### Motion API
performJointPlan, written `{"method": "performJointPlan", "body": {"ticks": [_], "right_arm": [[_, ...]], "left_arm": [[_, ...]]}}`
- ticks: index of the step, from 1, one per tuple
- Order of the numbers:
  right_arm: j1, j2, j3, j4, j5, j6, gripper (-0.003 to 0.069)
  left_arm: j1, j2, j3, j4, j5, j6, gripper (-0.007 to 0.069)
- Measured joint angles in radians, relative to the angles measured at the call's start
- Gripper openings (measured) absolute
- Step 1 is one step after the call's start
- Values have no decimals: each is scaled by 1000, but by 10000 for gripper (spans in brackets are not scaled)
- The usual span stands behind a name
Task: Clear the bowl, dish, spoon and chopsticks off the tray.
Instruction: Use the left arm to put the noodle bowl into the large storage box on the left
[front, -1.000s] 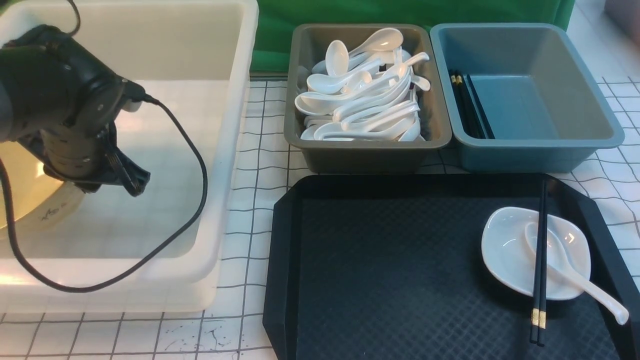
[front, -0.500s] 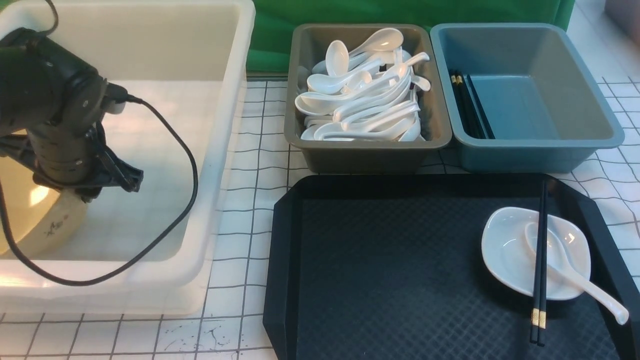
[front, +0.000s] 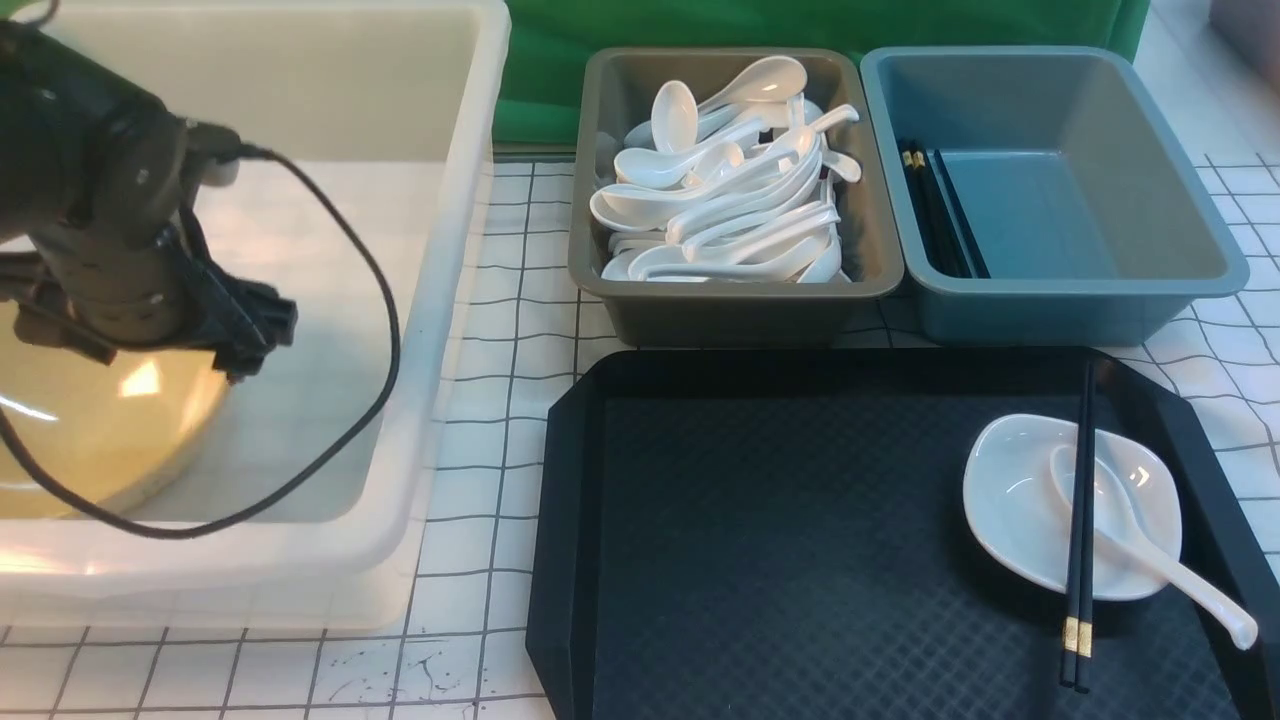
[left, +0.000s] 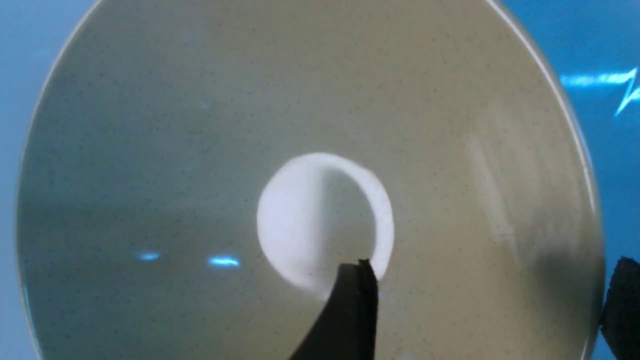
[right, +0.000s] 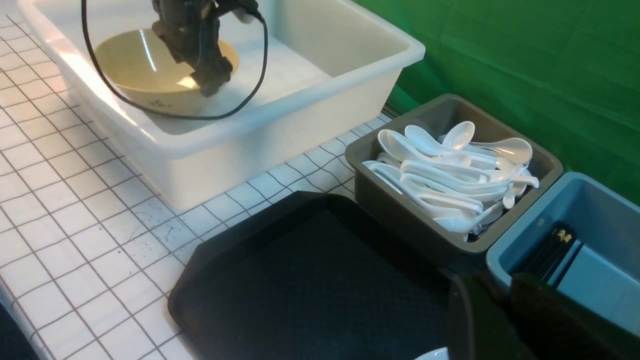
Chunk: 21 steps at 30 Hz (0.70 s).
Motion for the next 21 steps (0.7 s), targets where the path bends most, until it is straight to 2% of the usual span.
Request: {"method": "performJointPlan", "body": {"ticks": [2,8,12,15,17,18,19,20,21], "right_arm": [[0,0,0,0,0,-1,103],[0,0,0,0,1,-3,108],[0,0,0,0,7,1,109],[0,0,0,-1,8,10,109],[0,0,0,-3,11,30,109],[0,2,0,-7,16,46,109],[0,2,0,-8,17,54,109],[0,12,-2,-16,33,80,109],[0,19,-2,-20,40,92,109]], "left_arm": [[-19,-28,0,1,-14,-32,654],[-100,-105,0,1,-36,-92,630],[-184,-177,-7,-11,-42,-165,446],[-278,-244,-45,-88,-33,-194,177],[-331,-269,-70,-166,-32,-191,65],[-358,-280,-85,-217,-31,-186,33],[-364,-283,-90,-227,-31,-185,29],[-393,-291,-106,-307,-30,-172,11],[-407,-294,-112,-332,-30,-162,9]]}}
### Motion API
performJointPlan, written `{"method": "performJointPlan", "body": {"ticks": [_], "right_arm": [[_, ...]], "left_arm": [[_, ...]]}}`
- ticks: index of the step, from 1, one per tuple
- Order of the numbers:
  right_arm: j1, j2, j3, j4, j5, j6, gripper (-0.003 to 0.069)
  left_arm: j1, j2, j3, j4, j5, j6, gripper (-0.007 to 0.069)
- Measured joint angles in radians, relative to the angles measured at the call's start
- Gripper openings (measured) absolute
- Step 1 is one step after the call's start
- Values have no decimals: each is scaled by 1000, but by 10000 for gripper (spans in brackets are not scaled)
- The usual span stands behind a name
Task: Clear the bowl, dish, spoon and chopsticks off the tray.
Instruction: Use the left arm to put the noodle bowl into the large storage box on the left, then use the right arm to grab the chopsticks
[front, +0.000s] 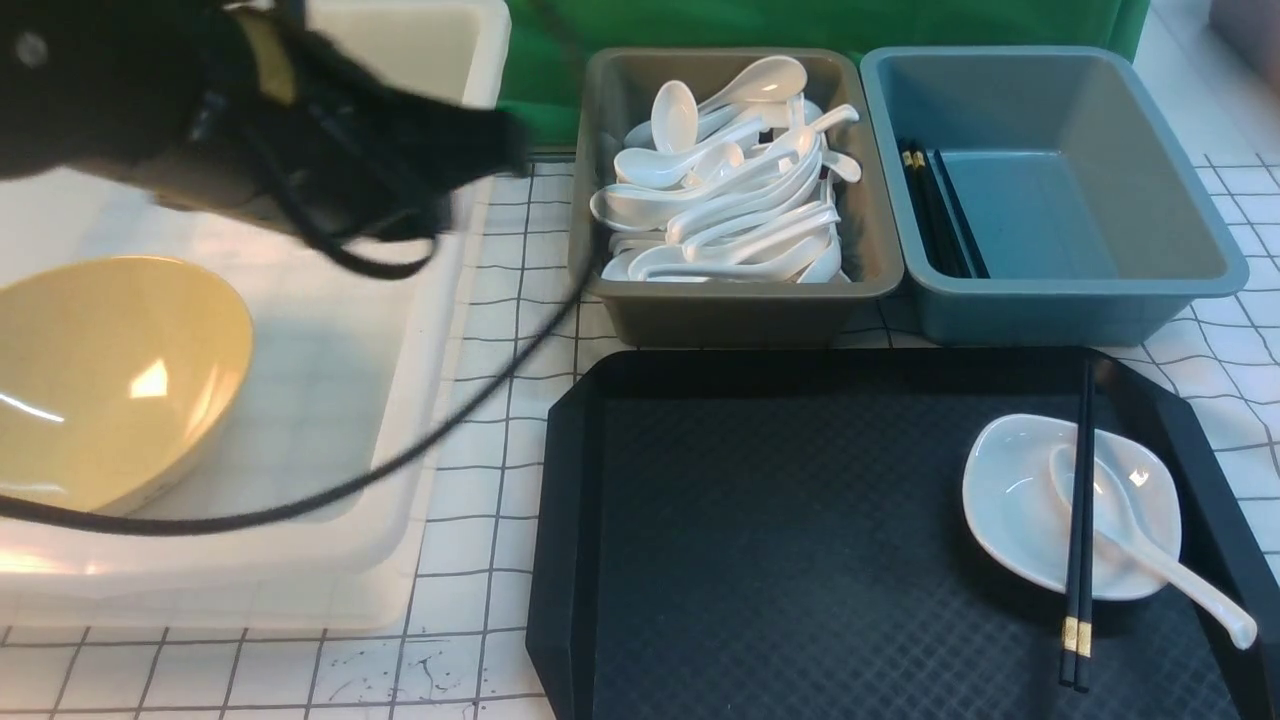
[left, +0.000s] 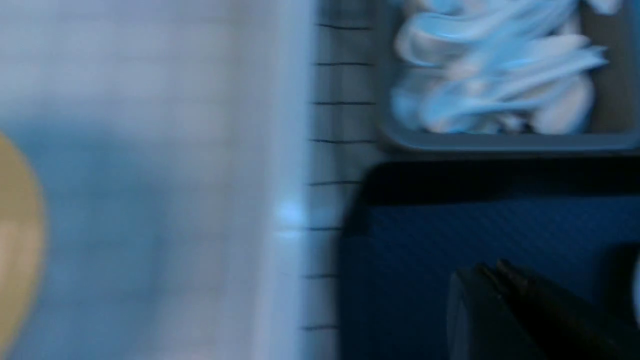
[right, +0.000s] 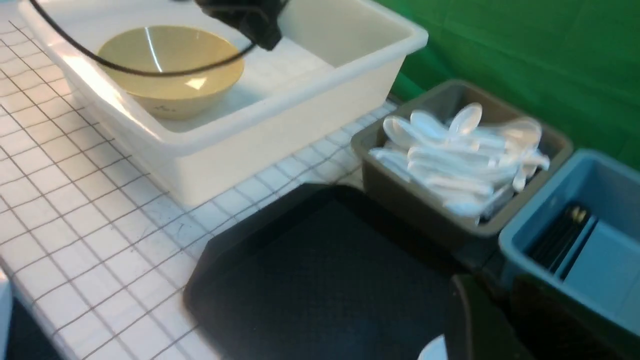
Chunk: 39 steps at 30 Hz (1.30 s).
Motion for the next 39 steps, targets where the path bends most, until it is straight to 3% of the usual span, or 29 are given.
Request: {"method": "performJointPlan", "body": {"ticks": [6,10,21,24,29,33,39], "right_arm": [[0,172,-2,-31,123,91,115],[0,283,-2,-45,123,119,118],[21,581,-2,-171,118,268,119],[62,664,-2,-190,100,299,120],[146,828,-1,-359,60,454,129],[92,960,29,-420,29,500,144],[1,1075,94,-338,-124,532,183]], "left_arm": [[-114,-16,22,-370,-68,242,-1],[-151,-106,138,-476,-205,337,-1],[-157,-627,601,-557,-568,410,-1],[-157,-704,652,-577,-597,417,-1],[-157,-786,680,-588,-606,462,-1],[-157,-805,680,-635,-625,531,-1],[-157,-809,680,-707,-591,597,-1]]}}
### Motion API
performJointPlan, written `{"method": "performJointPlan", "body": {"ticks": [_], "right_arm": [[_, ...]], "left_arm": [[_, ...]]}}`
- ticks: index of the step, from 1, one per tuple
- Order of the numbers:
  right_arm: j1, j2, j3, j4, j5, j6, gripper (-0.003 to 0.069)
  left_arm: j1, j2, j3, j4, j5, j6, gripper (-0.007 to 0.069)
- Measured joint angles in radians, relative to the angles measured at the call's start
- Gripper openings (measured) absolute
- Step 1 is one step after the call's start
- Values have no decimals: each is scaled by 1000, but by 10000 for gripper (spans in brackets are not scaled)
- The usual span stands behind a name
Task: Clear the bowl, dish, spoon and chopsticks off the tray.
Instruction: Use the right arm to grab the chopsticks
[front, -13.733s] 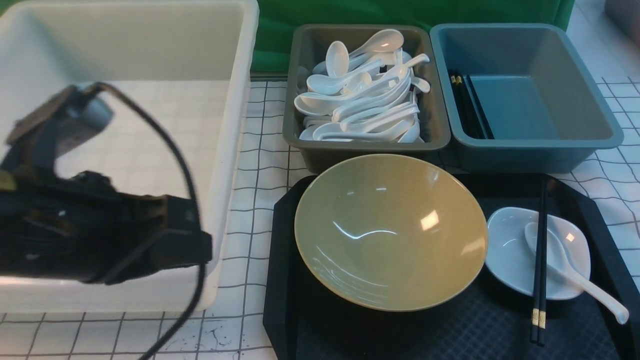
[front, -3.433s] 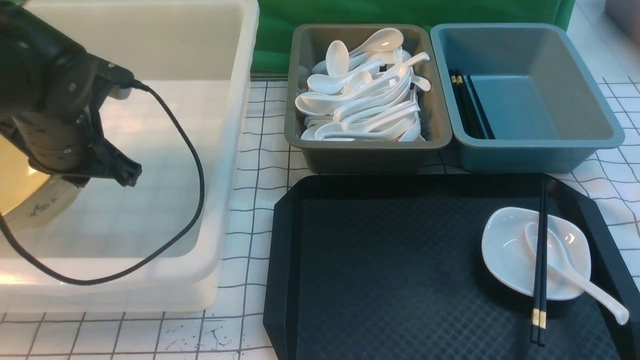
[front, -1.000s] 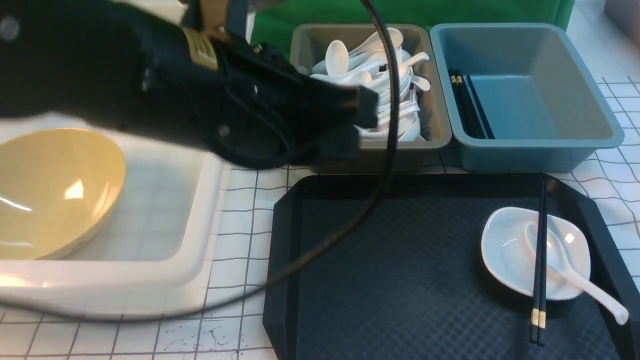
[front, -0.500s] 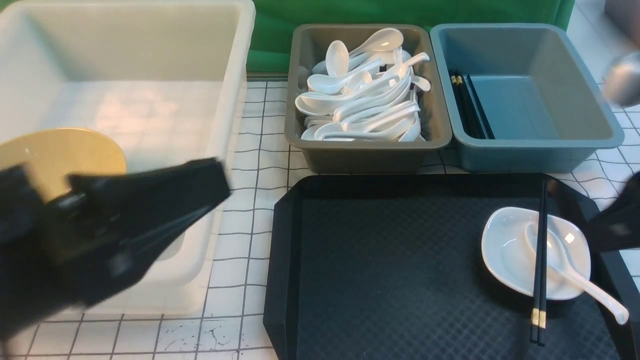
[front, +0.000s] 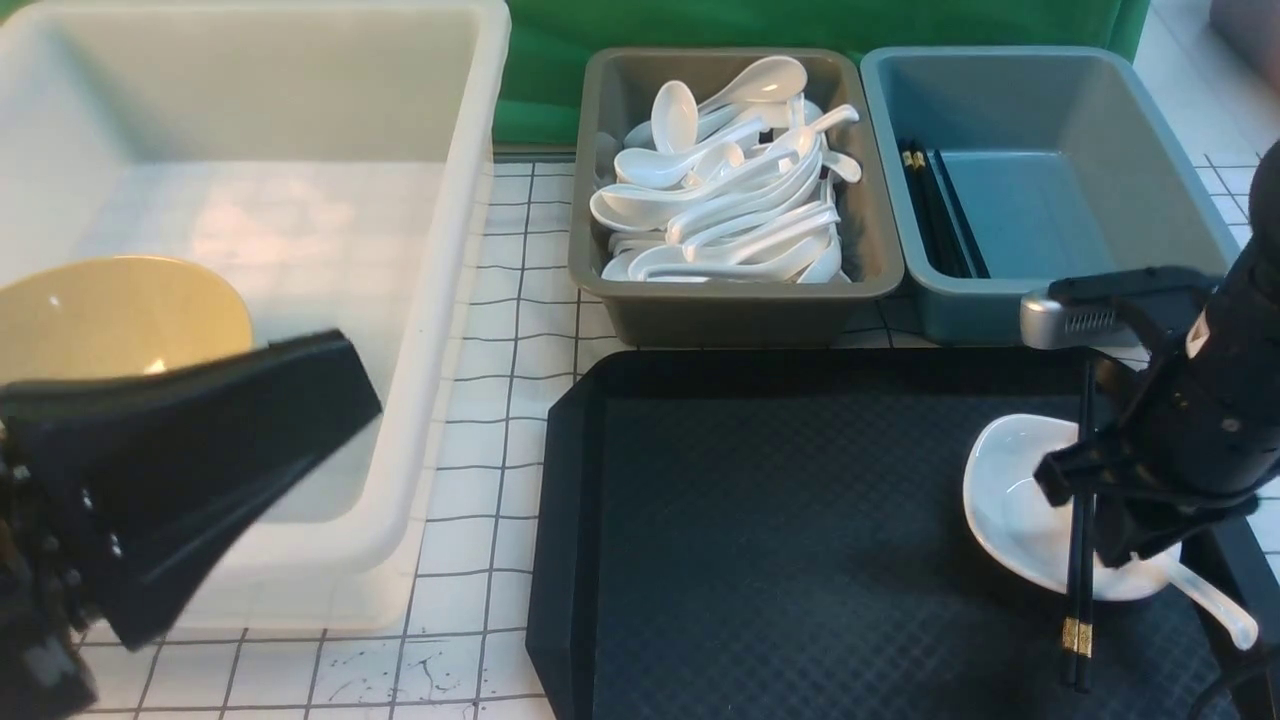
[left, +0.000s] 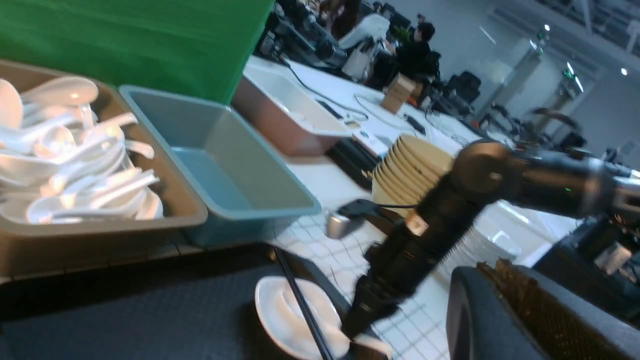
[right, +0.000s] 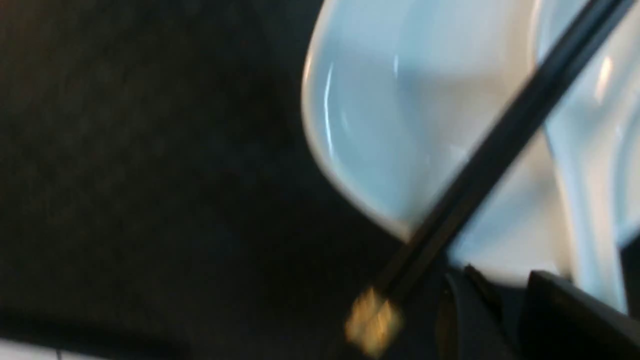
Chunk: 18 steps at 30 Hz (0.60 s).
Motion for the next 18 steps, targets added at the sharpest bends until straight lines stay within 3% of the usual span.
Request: {"method": "performJointPlan", "body": {"ticks": [9,18], "right_arm": [[-13,83,11,28,-106,79,334],[-13,156,11,12,-182,137,351]], "left_arm": [[0,0,0,-31,21,60,-1],[0,0,0,-49,50,60,-1]]}}
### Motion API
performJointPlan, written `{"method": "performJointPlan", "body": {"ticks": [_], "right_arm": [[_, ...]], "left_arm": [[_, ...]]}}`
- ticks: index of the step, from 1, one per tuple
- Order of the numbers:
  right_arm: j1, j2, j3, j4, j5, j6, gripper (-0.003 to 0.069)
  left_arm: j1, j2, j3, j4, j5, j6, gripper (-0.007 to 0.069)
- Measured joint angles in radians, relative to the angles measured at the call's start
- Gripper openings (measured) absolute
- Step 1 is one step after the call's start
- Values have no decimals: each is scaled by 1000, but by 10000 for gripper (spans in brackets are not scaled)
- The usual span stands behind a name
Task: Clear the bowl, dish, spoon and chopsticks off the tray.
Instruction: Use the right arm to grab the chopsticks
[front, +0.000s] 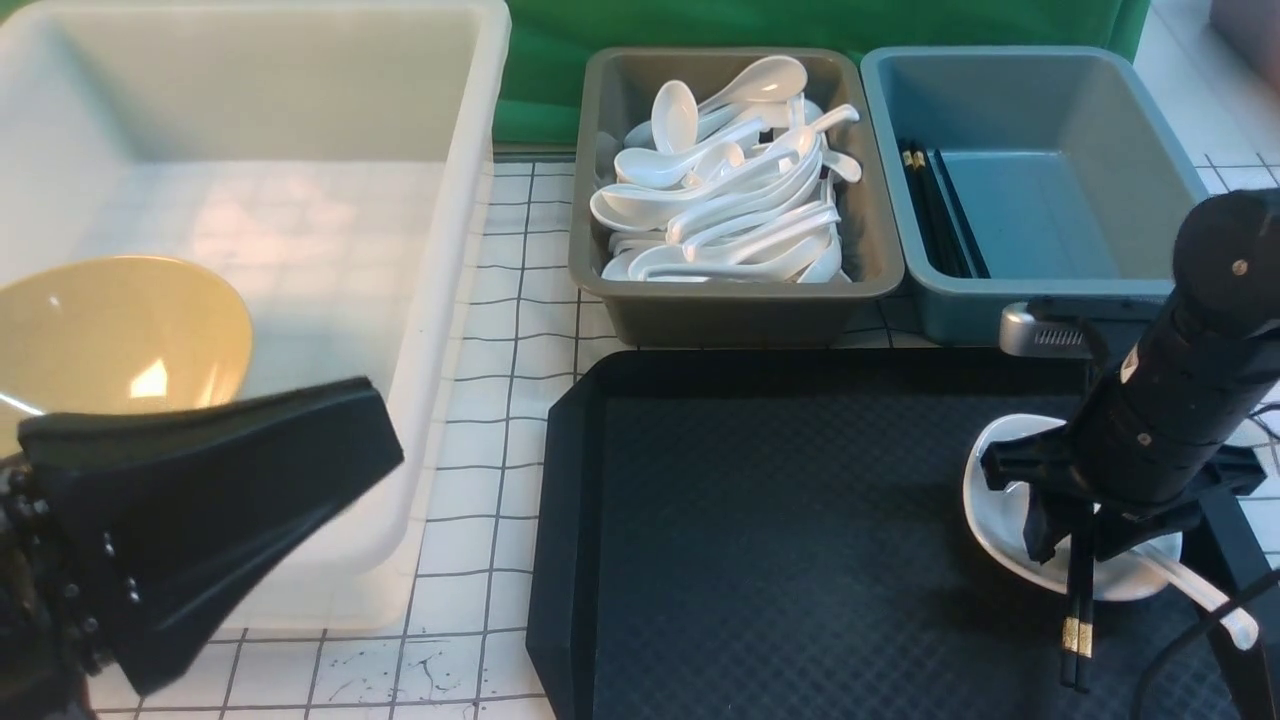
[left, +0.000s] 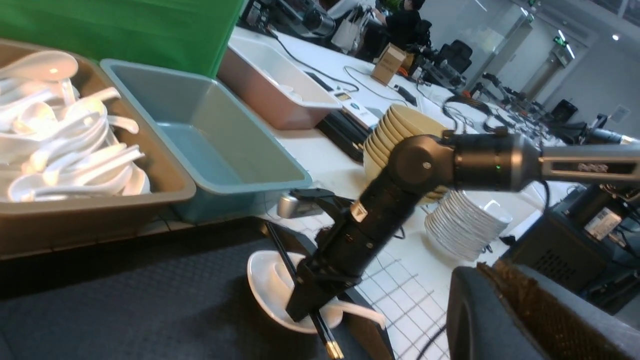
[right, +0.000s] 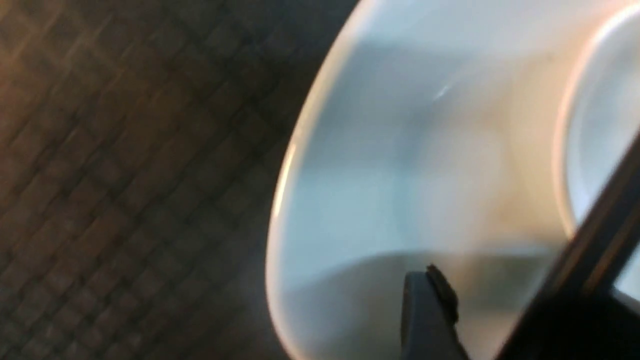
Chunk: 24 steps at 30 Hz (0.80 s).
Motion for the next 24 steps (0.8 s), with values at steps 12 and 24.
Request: {"method": "performJointPlan", "body": {"ticks": [12,24], "right_arm": [[-1,38,-10,-5,-27,6,339],[-1,34,-12,-10,-5,-90,95]], "left_arm": [[0,0,0,-1,8,3,-1],[0,0,0,-1,8,29,-1]]}}
